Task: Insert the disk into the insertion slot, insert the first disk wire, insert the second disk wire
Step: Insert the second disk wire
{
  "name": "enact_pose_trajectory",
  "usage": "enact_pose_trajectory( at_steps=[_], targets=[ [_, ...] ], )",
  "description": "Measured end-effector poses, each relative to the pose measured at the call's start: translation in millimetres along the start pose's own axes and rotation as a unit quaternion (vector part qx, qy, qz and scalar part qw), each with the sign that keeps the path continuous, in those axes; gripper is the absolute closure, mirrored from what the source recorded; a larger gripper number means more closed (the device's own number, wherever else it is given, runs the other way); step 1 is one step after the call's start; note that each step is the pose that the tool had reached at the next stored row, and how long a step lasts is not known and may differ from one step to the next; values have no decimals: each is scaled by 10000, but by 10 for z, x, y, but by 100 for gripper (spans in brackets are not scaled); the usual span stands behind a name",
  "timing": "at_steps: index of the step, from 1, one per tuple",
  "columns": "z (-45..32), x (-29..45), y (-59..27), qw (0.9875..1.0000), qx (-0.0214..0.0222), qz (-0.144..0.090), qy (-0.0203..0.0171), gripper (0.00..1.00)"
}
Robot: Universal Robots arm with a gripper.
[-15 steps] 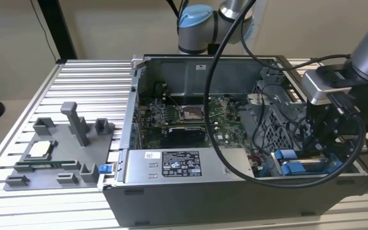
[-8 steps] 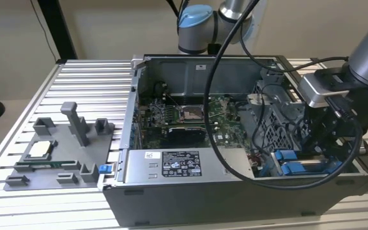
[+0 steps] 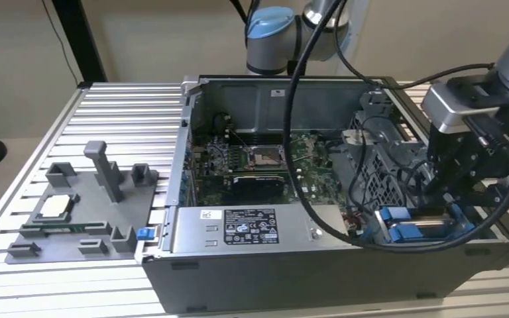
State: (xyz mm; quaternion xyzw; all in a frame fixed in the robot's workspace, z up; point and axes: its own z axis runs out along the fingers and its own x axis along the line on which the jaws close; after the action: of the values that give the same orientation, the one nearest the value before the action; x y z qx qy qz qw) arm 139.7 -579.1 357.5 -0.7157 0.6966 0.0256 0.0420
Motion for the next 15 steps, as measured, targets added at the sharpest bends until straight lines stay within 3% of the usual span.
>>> enact_pose_trajectory(
  at_steps=[8, 15],
  targets=[
    [-345, -34, -9, 10000, -1, 0, -1, 0],
    [-348, -33, -9, 10000, -1, 0, -2, 0]
  ],
)
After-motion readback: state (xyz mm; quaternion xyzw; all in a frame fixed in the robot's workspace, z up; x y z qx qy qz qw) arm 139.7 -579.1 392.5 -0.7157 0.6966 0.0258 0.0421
